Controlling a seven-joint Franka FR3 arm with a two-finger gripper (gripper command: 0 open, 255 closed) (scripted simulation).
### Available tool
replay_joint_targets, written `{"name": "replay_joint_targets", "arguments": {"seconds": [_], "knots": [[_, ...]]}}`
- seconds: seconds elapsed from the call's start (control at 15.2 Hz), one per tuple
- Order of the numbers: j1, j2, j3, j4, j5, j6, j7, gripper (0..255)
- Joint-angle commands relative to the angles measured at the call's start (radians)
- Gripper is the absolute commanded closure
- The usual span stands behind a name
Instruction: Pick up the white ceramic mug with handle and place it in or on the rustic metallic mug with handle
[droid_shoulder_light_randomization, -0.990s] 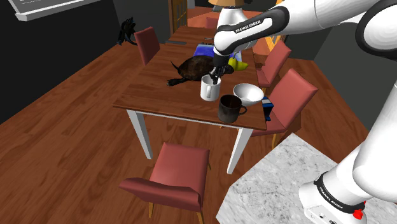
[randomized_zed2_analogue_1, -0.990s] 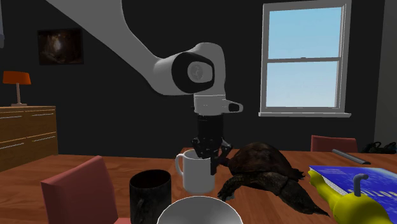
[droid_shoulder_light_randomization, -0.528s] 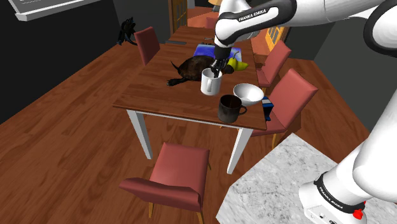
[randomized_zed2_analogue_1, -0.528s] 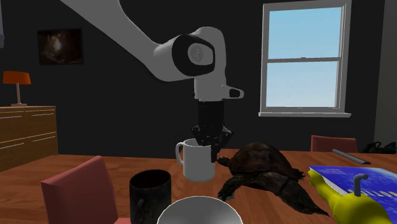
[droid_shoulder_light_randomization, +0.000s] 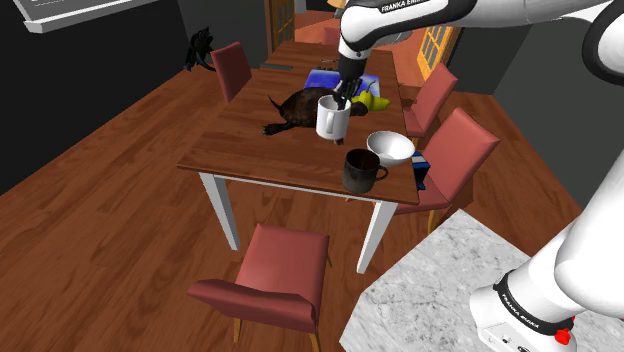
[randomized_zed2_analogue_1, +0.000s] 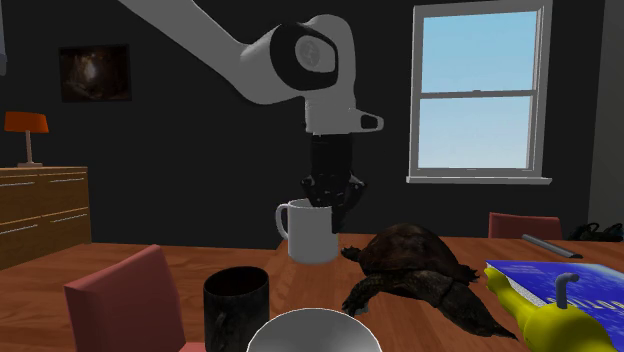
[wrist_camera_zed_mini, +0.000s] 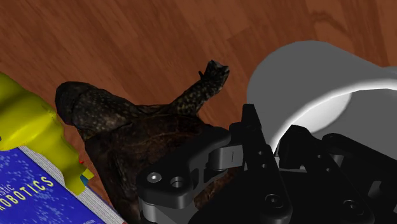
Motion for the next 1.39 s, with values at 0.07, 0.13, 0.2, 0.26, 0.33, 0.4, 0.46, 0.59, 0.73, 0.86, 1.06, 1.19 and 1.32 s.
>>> {"name": "replay_joint_targets", "arguments": {"seconds": [0.07,0.13,0.2,0.26,0.33,0.4,0.46,0.59,0.73,0.86,1.06,1.19,1.32], "knots": [[0.000,-0.009,0.000,0.031,0.000,-0.041,0.002,255],[0.000,-0.012,0.000,0.042,0.000,-0.053,0.002,255],[0.000,-0.014,0.000,0.053,-0.001,-0.066,0.002,255],[0.000,-0.015,0.000,0.064,-0.001,-0.079,0.003,255],[0.000,-0.017,0.000,0.075,-0.001,-0.092,0.003,255],[0.000,-0.018,0.000,0.087,-0.001,-0.105,0.003,255],[0.000,-0.019,0.000,0.099,-0.001,-0.118,0.004,255],[0.000,-0.021,0.000,0.124,-0.001,-0.144,0.004,255],[0.000,-0.022,0.000,0.142,-0.001,-0.163,0.005,255],[0.001,-0.109,0.000,0.032,0.000,-0.141,0.005,255],[0.001,-0.235,0.001,-0.114,0.001,-0.121,0.005,255],[0.002,-0.317,0.001,-0.203,0.002,-0.114,0.006,255],[0.003,-0.398,0.002,-0.284,0.002,-0.113,0.007,255]]}}
